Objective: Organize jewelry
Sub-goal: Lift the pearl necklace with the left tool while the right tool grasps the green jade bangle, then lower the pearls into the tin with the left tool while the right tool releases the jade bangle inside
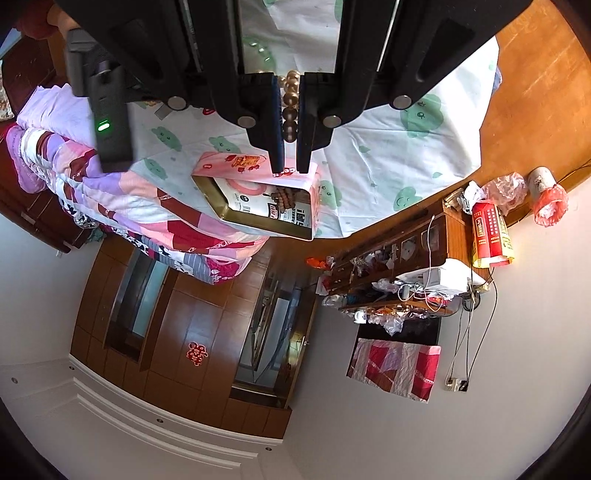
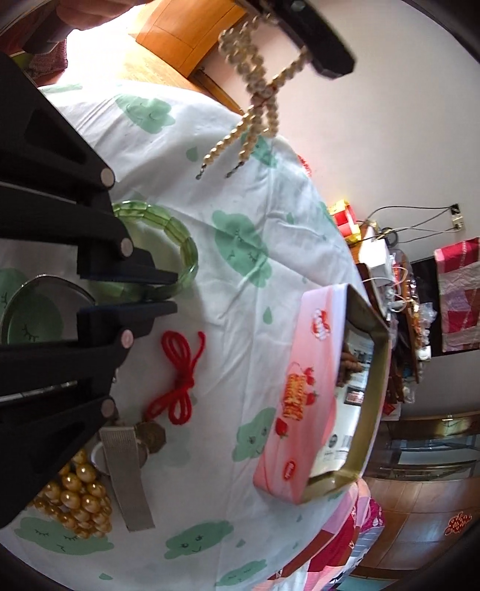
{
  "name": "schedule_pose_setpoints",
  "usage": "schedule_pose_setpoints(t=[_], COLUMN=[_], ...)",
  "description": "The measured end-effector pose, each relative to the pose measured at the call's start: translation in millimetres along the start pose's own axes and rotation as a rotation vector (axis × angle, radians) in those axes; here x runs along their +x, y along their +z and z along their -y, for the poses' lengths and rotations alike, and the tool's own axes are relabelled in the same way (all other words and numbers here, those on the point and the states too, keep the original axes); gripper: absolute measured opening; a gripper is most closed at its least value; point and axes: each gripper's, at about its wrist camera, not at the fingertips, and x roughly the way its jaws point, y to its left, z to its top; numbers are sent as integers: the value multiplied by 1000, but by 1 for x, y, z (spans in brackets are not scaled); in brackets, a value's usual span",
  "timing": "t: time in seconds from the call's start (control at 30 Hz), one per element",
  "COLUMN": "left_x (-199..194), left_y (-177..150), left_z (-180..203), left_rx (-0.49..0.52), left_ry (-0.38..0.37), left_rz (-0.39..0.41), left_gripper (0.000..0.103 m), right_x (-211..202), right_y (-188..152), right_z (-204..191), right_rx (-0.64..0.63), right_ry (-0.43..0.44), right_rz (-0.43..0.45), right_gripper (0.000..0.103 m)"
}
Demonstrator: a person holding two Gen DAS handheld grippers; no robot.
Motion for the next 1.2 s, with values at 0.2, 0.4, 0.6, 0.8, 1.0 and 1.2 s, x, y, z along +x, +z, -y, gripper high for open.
schedule_pose_setpoints(t=[0.2, 0.4, 0.6, 0.8, 1.0, 1.2], left_x=[9, 23, 44, 69, 105, 153], left_y=[1, 11, 28, 51, 78, 88], left_z=[2, 17, 34, 47, 55, 55], left_rx=[-8, 22, 54, 64, 57, 36], left_ry=[-5, -33, -60, -82, -113, -102], left_rz=[-16, -16, -7, 14, 35, 25], left_gripper=[5, 5, 5, 5, 5, 5], right_x=[-30, -58, -70, -70, -52, -27], right_y=[13, 29, 45, 63, 93, 119], right_z=[13, 38, 73, 104, 127, 152], right_rx=[63, 128, 191, 238, 251, 262], right_ry=[15, 5, -37, -65, -82, -68], right_rz=[131, 223, 272, 314, 330, 286], right_gripper=[12, 12, 12, 12, 12, 12])
